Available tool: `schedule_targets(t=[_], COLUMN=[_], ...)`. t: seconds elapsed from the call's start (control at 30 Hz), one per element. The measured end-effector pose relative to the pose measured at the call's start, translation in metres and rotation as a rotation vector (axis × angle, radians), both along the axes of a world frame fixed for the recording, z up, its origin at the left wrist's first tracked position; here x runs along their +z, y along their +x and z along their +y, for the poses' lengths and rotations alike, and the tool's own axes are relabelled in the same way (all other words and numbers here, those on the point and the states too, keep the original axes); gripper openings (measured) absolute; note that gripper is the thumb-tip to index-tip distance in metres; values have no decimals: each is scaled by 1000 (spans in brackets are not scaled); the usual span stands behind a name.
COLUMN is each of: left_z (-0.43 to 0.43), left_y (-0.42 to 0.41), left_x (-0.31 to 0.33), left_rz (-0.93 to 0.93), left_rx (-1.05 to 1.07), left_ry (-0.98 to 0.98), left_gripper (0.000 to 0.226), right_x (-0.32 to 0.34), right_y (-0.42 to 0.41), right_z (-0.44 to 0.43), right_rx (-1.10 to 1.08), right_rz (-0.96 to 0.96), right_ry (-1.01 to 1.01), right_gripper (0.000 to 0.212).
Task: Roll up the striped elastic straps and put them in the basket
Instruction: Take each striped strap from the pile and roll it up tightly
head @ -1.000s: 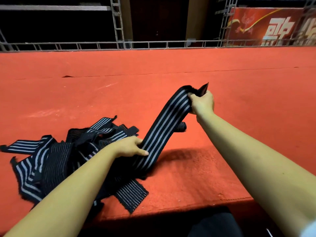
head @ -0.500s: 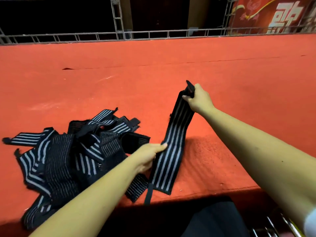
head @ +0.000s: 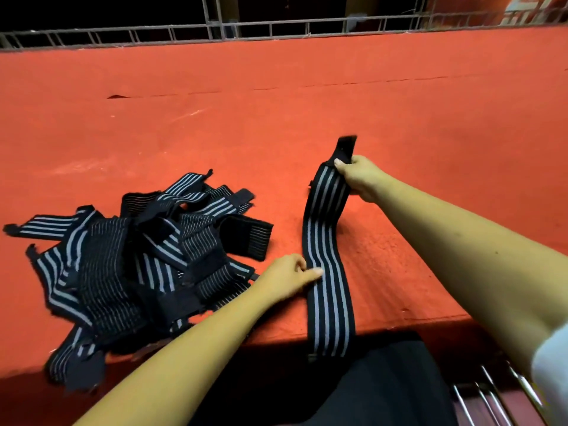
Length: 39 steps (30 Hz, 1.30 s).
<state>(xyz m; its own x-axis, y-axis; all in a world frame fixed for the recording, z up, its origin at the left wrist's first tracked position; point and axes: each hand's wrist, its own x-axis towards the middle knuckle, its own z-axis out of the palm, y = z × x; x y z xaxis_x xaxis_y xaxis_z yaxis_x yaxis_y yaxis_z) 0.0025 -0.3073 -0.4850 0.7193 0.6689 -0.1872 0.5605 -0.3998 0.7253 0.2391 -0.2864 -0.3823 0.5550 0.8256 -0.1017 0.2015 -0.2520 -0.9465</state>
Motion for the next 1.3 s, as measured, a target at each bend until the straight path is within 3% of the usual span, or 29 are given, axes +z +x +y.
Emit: schedule_targets(t=[0.1, 0.23, 0.33, 0.43, 0.5, 0.57, 0.73, 0.93, 1.13, 1.3], left_z=[3, 13, 29, 39, 48, 56, 51, 51, 52, 51], left_y=[7, 17, 21, 28, 30, 22, 5, 11, 13, 12], left_x=[-6, -10, -20, -20, -14, -9, -27, -33, -35, -35], left_rz=[-112, -162, -231, -340, -333, -210, -124, -84, -73, -65], left_rx=[138, 174, 247, 292, 326, 293, 102, 125, 165, 170], left_ry=[60, 165, 43, -220, -212, 22, 339, 418, 427, 425], left_gripper=[48, 53, 51, 46, 38, 33, 19, 8, 12, 26], right_x=[-17, -31, -35, -42, -54, -68, -79, -75, -95, -99], right_y=[-11, -13, -16, -16, -15, -12, -5, 9, -8, -5], right_z=[-2, 6, 30, 62, 83, 102, 139, 162, 136, 105], right_rx=[74, 204, 105, 0, -10, -6, 73, 67, 62, -21], right_rz=[127, 186, 294, 269, 197, 71, -448, -619, -865, -1060], right_ry=[-66, -36, 108, 157, 132, 84, -160, -342, -293, 3], right_gripper=[14, 10, 10, 12, 14, 13, 29, 38, 42, 32])
